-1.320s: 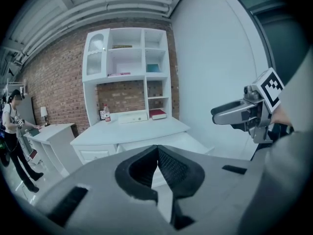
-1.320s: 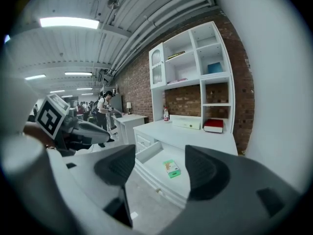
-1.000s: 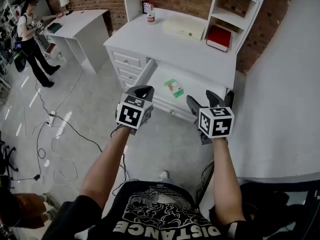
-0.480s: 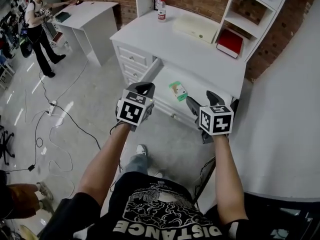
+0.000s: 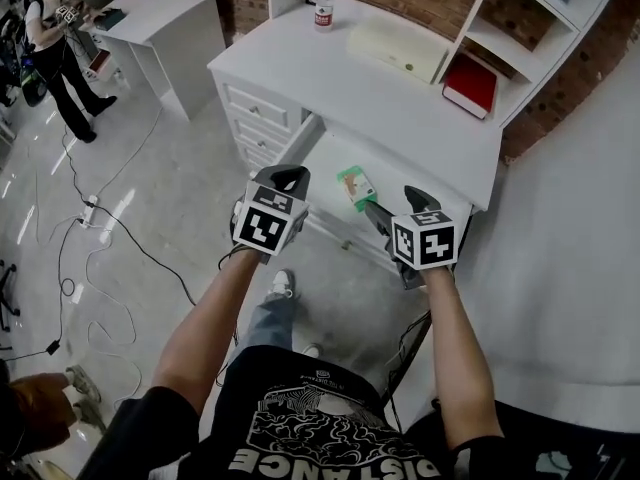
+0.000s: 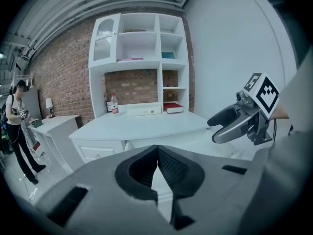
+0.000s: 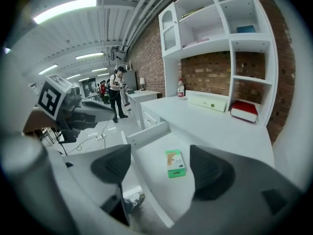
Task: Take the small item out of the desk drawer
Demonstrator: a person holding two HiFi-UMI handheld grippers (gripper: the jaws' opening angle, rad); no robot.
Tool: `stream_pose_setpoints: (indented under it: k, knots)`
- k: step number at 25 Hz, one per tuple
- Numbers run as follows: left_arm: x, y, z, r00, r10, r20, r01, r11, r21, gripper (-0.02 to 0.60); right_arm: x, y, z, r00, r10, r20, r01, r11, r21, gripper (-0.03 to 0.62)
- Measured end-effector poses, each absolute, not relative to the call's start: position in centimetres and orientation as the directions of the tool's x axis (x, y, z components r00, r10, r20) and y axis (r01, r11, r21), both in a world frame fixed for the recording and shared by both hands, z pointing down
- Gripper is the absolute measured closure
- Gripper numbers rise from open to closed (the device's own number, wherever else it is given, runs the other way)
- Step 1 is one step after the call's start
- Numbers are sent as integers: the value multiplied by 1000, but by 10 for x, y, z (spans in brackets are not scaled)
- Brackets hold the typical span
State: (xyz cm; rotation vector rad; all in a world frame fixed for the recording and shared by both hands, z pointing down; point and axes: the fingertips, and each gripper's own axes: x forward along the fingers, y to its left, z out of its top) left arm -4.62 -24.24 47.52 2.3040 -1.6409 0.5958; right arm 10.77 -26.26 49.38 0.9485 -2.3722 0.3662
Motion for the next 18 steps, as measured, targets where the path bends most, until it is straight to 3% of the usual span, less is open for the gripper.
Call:
stream_pose_setpoints:
  k: [18]
  knots:
    - [-90, -351, 549, 366, -781, 507, -918, -392, 59, 574, 48, -349, 585, -506, -392, 768, -679, 730, -76, 180]
